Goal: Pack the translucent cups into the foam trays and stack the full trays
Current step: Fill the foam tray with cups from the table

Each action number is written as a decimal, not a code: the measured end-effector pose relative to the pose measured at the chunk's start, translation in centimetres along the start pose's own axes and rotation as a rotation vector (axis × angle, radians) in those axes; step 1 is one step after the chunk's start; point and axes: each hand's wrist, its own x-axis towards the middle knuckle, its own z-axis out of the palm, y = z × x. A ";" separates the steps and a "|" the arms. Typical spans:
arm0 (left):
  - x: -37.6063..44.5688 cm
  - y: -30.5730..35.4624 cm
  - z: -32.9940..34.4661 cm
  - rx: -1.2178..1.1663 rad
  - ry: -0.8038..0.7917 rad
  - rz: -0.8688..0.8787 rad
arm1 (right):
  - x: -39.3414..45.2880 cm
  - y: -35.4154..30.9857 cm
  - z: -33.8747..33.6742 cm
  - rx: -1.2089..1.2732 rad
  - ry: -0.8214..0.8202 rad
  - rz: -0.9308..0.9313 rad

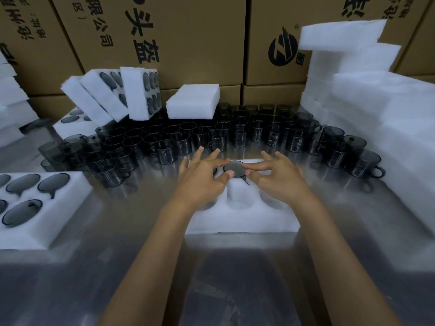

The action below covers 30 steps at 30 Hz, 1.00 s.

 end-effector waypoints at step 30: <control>-5.1 -11.8 -6.0 0.010 0.657 -0.467 | -0.8 2.5 1.3 1.036 0.050 0.114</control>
